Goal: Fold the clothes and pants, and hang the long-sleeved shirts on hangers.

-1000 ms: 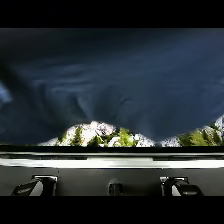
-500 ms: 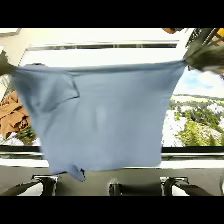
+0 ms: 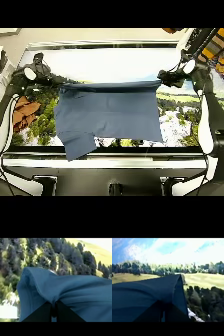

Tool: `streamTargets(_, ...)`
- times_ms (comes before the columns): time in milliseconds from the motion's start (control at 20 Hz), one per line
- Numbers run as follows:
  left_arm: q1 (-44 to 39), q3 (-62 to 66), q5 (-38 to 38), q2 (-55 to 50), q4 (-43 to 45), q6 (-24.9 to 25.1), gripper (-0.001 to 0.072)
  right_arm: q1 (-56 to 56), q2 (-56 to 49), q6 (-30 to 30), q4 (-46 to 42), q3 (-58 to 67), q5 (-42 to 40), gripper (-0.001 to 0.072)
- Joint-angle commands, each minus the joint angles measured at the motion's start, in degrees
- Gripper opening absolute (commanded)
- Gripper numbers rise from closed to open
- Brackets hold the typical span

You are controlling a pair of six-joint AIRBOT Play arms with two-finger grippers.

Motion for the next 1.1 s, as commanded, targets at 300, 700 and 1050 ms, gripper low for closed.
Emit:
streamTargets(300, 2.3, -0.1, -19.6, -3.0, 4.4, 3.8, 0.0018, 0.0, -3.1, 0.2, -1.9, -0.4, 18.8, 0.0026)
streamTargets(700, 1.3, -0.2, -26.4, -5.6, 4.0, 3.0, 0.0019, 0.0, -7.9, 0.6, -1.2, -0.8, 25.0, 0.0027)
streamTargets(1050, 3.0, -0.1, -30.3, -3.7, 3.5, -2.1, 0.0554, -0.4, -7.1, -4.5, 1.0, -0.7, 29.7, 0.041)
